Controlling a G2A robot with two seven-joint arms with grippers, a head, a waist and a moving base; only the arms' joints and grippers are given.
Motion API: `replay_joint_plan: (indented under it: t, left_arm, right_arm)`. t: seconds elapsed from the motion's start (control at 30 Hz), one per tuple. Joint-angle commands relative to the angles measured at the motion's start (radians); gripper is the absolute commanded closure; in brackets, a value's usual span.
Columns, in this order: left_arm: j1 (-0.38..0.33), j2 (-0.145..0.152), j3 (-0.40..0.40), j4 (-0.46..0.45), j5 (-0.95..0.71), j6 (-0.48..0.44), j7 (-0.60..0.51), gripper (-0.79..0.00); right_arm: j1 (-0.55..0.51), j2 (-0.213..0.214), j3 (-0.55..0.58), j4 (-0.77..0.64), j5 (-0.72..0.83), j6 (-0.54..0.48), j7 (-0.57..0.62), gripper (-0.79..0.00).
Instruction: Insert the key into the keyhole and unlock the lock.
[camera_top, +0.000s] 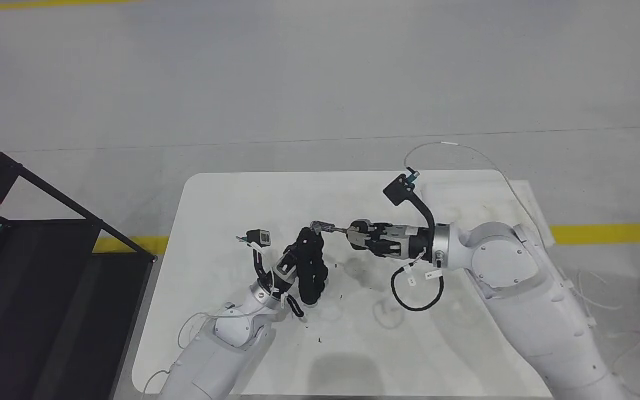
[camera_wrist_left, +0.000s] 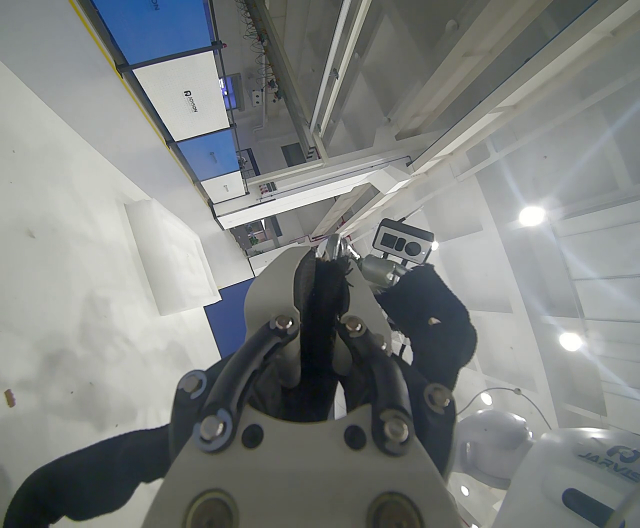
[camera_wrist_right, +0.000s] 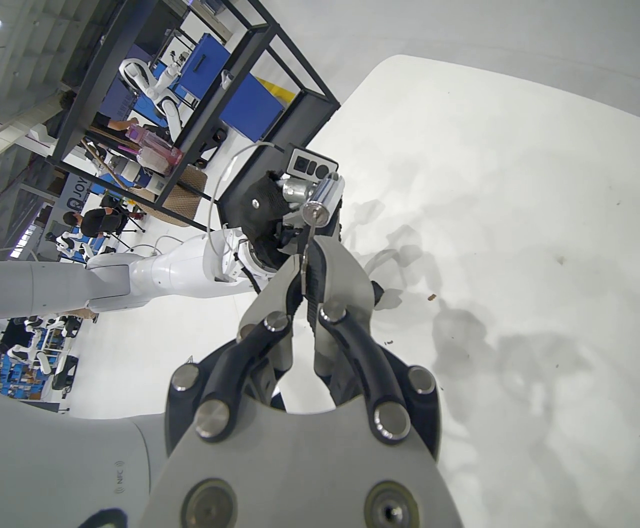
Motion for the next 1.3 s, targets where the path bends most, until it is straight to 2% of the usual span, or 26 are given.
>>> replay_joint_plan:
  t: [0.0,0.53,1.07,1.27]
  left_arm:
    - [0.000,0.000,0.000,0.000,0.000,0.000,0.000,0.000]
    - [0.006,-0.001,-0.009,-0.014,0.013,0.017,0.017,0.000]
    - [0.032,-0.015,-0.041,-0.050,0.263,0.113,0.158,0.000]
    - [0.045,-0.020,-0.050,-0.069,0.289,0.131,0.179,0.000]
  right_arm:
    - [0.003,0.000,-0.002,-0.001,0.004,0.003,-0.001,0.000]
    - [0.008,0.003,-0.023,-0.028,-0.019,0.076,-0.022,0.000]
    - [0.013,0.007,-0.035,-0.026,-0.037,0.089,-0.031,0.000]
    - [0.015,0.008,-0.042,-0.020,-0.058,0.096,-0.041,0.000]
